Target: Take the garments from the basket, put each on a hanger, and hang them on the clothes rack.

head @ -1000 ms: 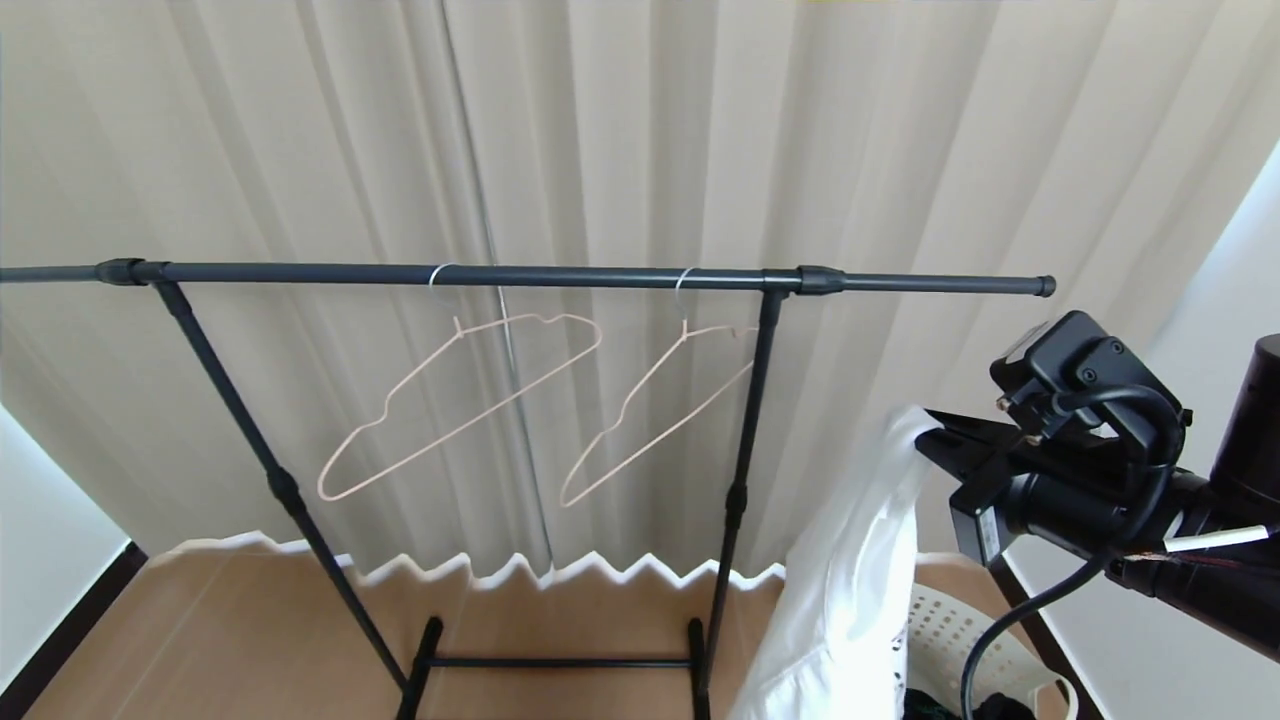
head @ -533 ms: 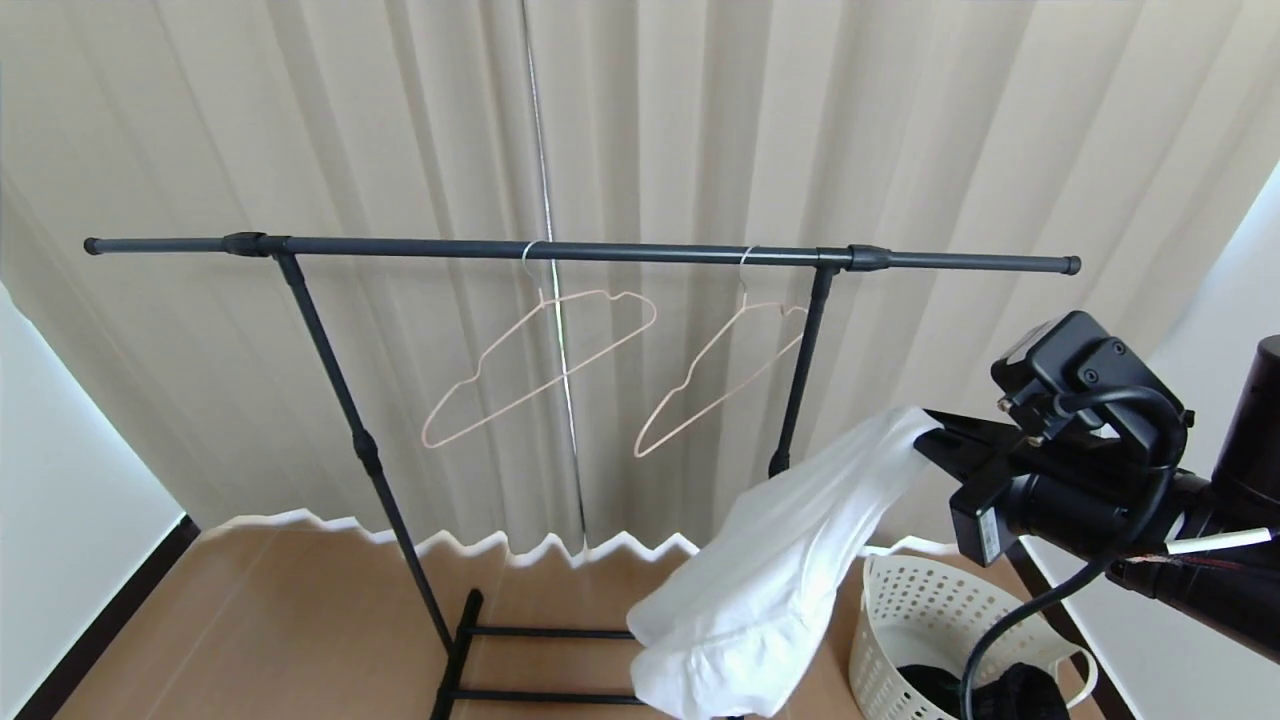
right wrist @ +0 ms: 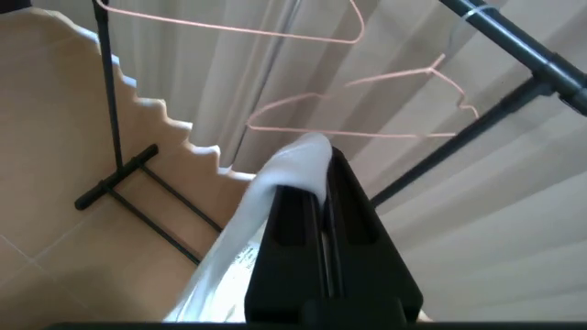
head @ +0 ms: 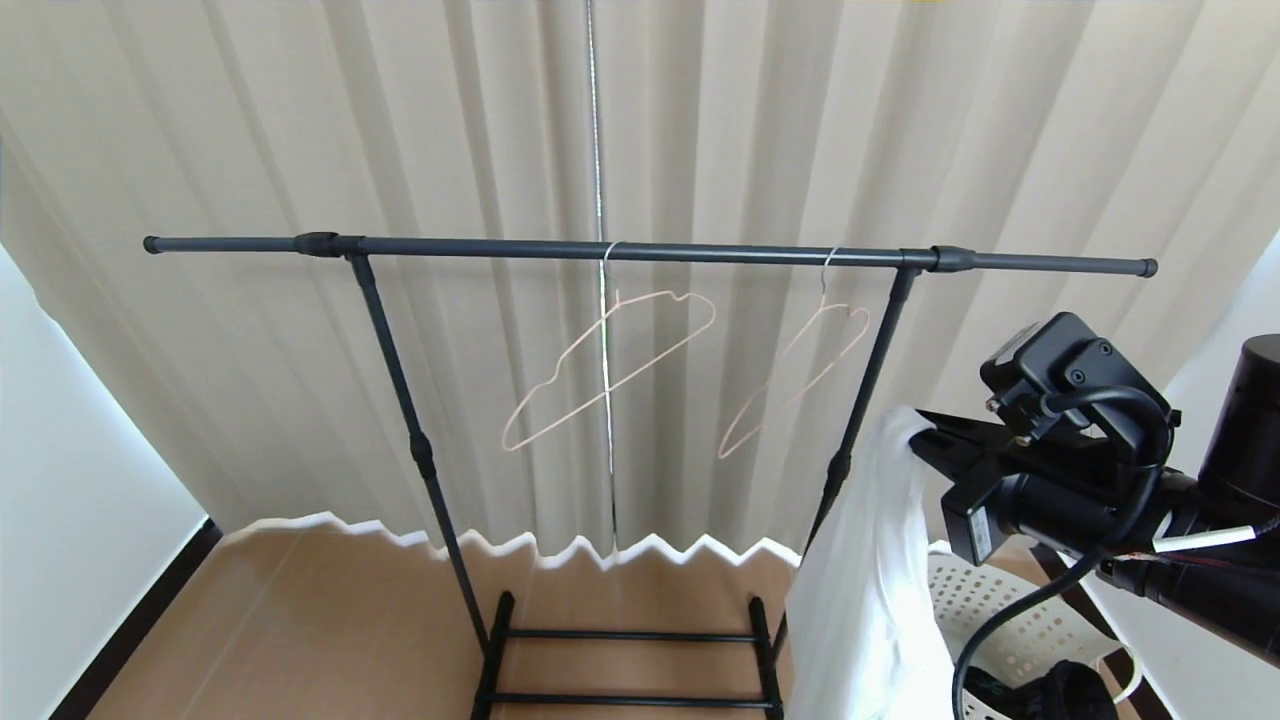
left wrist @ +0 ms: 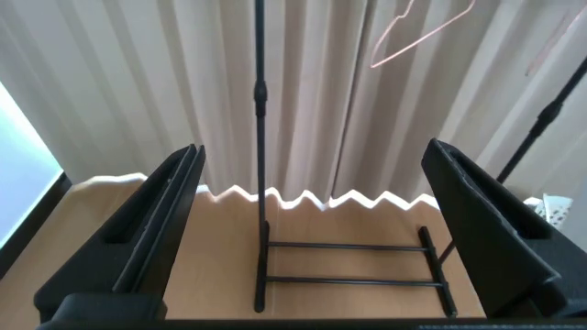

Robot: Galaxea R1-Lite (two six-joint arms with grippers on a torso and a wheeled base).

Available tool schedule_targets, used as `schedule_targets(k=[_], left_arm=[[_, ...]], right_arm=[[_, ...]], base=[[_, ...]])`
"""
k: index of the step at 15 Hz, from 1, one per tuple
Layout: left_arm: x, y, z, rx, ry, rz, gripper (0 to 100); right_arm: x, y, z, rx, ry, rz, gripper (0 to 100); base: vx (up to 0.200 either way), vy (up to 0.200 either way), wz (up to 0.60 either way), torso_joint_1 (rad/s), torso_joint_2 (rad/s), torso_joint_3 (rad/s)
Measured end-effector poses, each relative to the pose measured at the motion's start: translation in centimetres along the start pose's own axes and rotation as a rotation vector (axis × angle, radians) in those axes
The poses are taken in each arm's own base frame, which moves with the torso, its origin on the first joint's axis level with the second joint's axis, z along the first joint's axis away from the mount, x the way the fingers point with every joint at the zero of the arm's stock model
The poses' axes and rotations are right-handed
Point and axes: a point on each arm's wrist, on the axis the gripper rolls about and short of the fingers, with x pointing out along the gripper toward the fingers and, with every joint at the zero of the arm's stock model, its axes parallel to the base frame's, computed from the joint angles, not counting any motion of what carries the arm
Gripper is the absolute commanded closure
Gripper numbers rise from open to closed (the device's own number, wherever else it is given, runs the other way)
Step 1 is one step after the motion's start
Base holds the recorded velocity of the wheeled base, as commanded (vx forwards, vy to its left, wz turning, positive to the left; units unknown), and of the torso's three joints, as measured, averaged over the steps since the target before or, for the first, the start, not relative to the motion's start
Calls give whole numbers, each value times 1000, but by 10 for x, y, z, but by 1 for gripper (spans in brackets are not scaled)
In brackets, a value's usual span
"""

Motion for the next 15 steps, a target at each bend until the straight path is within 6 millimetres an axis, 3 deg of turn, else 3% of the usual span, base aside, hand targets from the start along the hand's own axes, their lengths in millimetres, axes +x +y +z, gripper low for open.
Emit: schedule_targets(k=[6,10,12,15], left_arm=[[0,0,0,9,2,3,0],[2,0,2,87,31,8,0],[9,0,17,90,74,-2,0],[40,-1,50,68,181,-28,0]], right_arm=[[2,0,-1,3,-19,-9,100],[13,13,8,-20,7,-71,100],[27,22,20,-61,104,-58,100],[42,27,41,-12,305,-3,100]], base=[[0,0,-100,1,1,0],[0,0,0,0,0,0],[0,0,0,0,0,0],[0,0,0,0,0,0]])
